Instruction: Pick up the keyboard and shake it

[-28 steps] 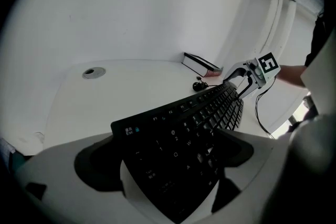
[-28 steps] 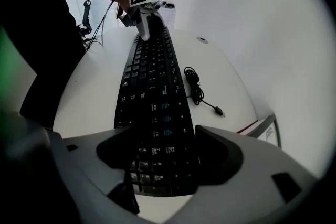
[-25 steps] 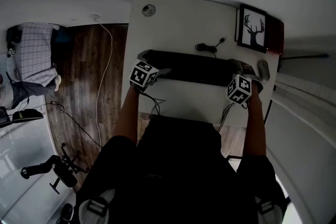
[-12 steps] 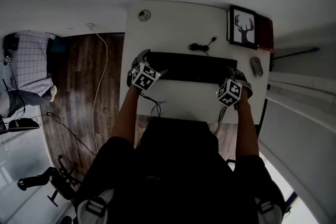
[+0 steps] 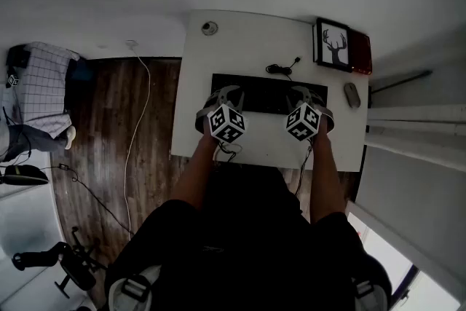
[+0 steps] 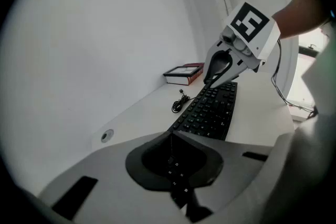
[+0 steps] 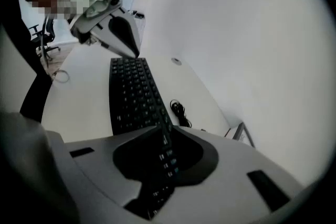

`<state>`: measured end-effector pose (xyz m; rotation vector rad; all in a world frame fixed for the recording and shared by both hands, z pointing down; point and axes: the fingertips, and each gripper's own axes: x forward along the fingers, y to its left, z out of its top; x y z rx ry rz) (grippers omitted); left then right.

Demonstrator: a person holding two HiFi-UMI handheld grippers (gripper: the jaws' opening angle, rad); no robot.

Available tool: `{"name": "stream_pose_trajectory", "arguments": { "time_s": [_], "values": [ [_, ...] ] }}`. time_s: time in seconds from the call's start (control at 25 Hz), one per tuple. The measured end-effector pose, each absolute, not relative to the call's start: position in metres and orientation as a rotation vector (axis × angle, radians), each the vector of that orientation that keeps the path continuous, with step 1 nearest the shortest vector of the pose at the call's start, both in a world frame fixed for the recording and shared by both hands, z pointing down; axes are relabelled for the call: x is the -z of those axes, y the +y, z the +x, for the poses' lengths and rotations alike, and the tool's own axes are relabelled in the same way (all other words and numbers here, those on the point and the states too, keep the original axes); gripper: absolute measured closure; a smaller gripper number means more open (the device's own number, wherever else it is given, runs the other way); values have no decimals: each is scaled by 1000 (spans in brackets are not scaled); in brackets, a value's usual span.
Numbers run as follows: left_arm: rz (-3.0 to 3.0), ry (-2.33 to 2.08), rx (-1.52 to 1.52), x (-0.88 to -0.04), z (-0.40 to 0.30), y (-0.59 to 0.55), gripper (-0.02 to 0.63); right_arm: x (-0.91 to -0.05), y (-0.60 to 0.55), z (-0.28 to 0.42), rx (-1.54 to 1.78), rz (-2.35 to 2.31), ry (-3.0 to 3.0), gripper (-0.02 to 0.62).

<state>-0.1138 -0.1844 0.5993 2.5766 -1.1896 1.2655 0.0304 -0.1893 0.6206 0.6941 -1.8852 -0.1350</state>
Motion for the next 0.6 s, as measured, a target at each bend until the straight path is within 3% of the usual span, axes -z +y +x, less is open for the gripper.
{"name": "stream_pose_trajectory", "arguments": {
  "time_s": [0.12, 0.36, 0.6],
  "values": [
    [2561, -1251, -1180, -587, -111, -173, 603, -594, -191, -1, 126, 817, -1939, 558],
    [2503, -1382, -980, -559, -123, -144, 603, -539, -171, -56, 18, 1148, -2063, 574],
    [2533, -1427, -871, -547, -119, -103, 603, -521, -112, -38, -8, 1347, -2094, 574]
  ]
}}
